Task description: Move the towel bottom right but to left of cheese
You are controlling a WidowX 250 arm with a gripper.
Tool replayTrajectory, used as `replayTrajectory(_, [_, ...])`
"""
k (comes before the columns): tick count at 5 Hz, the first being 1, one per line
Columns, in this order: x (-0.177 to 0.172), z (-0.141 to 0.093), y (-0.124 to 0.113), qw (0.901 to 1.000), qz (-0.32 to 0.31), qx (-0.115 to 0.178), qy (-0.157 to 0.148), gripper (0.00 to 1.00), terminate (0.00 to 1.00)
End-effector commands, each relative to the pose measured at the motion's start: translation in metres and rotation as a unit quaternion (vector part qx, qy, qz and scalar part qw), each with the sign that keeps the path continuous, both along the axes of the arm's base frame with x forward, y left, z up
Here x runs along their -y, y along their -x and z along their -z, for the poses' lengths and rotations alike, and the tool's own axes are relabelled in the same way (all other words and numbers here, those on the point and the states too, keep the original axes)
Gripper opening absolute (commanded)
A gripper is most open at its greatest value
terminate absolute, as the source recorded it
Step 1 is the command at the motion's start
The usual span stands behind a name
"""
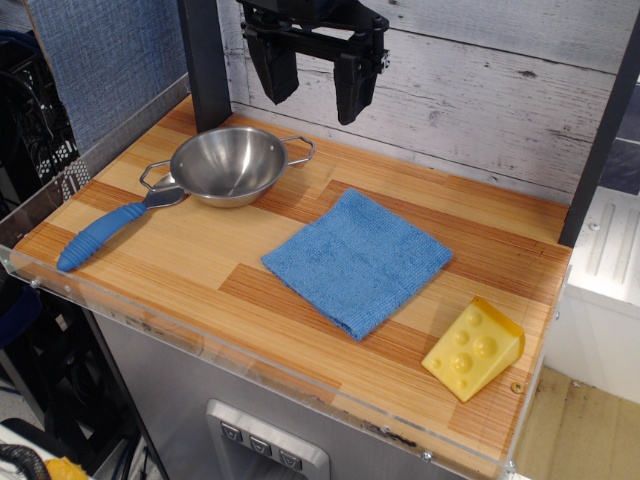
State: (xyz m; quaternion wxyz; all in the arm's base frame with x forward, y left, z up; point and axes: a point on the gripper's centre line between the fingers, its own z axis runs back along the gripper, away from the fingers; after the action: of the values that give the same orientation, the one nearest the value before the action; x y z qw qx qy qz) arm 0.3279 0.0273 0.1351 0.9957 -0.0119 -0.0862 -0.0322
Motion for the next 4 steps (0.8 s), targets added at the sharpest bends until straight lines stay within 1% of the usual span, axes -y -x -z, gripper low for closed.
replayTrajectory(1, [0.000,0.000,0.000,1.0000,0.000,0.000,0.000,1.00,0.00])
replayTrajectory(2, [0.007,0.017,0.003,0.9998,0.012,-0.012,-0.004,1.00,0.00])
replayTrajectory(4, [0.010,0.053,0.012,0.9989,0.017,-0.029,-0.033,1.00,0.00])
